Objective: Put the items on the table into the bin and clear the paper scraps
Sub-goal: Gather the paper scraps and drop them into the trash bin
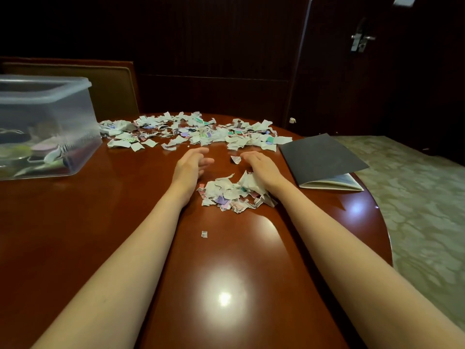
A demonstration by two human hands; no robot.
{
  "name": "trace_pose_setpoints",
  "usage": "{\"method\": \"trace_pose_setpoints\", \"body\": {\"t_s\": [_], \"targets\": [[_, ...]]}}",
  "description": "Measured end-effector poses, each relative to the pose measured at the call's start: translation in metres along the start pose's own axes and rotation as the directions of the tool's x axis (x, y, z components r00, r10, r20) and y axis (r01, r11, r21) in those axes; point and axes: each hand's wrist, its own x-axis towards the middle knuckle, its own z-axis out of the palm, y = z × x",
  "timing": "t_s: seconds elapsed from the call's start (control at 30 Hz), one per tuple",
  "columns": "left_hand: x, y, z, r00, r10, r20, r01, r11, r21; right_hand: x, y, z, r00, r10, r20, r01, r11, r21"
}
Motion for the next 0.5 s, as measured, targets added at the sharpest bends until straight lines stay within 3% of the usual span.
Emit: {"method": "trace_pose_setpoints", "body": {"t_s": [0.17, 0.3, 0.5], "targets": [[0.009, -0.008, 0.003, 0.991, 0.051, 0.127, -0.090, 0.943, 0.322, 0.029, 0.000, 0.009, 0.991, 0.043, 0.129, -0.007, 0.963, -0.268], [0.009, -0.006, 0.007, 0.978, 0.051, 0.201, -0.133, 0.898, 0.418, 0.039, 0.000, 0.012, 0.979, 0.064, 0.193, 0.021, 0.913, -0.407], [0.004, -0.004, 0.003, 0.958, 0.022, 0.287, -0.145, 0.899, 0.413, 0.019, -0.003, 0.000, 0.956, -0.037, 0.290, 0.137, 0.933, -0.332]]}}
